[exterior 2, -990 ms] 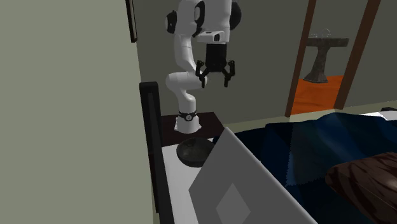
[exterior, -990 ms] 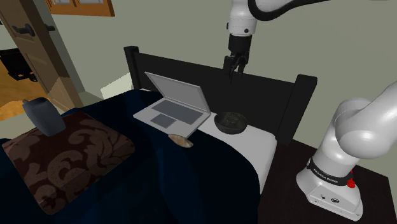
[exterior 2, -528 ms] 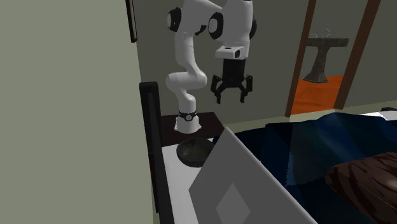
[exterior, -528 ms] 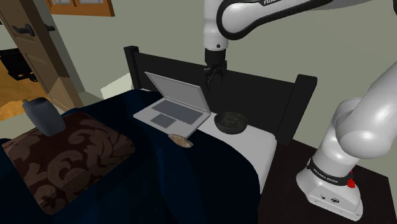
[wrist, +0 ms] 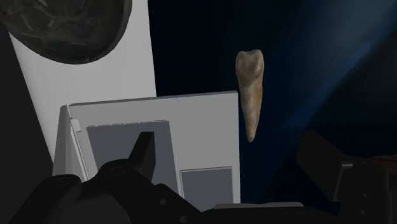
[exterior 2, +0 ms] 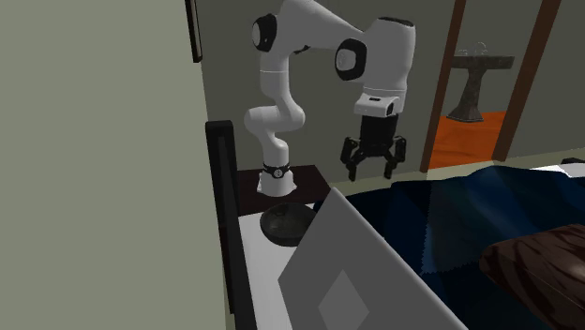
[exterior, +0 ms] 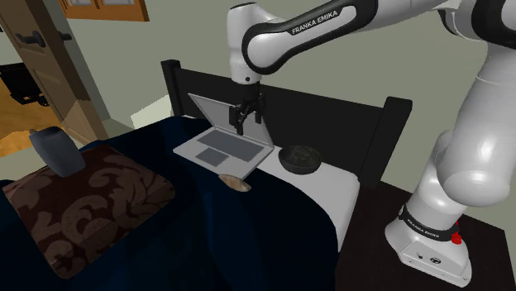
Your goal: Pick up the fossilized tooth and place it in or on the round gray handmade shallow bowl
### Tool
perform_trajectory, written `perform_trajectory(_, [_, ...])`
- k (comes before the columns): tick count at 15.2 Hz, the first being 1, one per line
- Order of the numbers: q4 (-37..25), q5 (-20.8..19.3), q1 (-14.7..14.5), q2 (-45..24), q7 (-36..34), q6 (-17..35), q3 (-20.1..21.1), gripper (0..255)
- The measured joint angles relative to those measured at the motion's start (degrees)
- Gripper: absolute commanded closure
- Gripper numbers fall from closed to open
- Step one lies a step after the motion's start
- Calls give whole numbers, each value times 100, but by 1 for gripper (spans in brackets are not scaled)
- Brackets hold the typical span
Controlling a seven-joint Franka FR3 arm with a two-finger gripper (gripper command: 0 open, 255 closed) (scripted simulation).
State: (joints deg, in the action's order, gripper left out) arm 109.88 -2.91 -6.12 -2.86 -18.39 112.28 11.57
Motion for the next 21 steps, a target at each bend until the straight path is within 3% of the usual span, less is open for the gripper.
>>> perform_trajectory(11, [-2291, -560, -486, -2458, -594, -33, 67, 0])
perform_trajectory(21, [-2188, -643, -521, -2789, -659, 387, 29, 0])
